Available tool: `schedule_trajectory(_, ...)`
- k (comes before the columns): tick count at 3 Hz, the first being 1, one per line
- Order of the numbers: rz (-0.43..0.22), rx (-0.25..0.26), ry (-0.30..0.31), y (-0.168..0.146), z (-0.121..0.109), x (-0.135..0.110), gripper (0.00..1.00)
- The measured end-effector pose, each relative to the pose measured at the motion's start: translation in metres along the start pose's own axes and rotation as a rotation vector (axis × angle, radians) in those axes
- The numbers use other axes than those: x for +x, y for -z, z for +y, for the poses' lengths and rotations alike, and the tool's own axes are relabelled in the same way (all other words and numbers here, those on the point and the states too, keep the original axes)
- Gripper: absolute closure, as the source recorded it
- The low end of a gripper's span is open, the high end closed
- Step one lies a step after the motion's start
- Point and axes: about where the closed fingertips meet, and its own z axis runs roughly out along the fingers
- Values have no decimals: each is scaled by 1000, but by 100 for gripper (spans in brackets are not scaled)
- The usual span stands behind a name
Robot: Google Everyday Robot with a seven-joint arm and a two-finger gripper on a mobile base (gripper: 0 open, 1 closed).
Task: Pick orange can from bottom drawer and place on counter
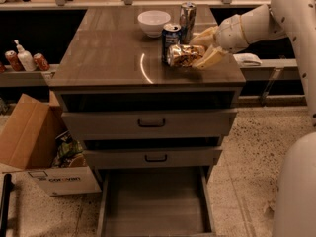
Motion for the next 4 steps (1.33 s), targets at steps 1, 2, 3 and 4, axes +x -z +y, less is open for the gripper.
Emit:
schedule_trajectory(1, 8, -5, -12, 0, 1, 4, 59)
schedule_trajectory(2, 13, -9, -25, 1, 3, 7, 36)
schedule_trajectory(3, 16, -8, -35, 3, 2, 11, 11)
schedule_trajectory(4, 14, -6, -40, 4, 2, 12, 0)
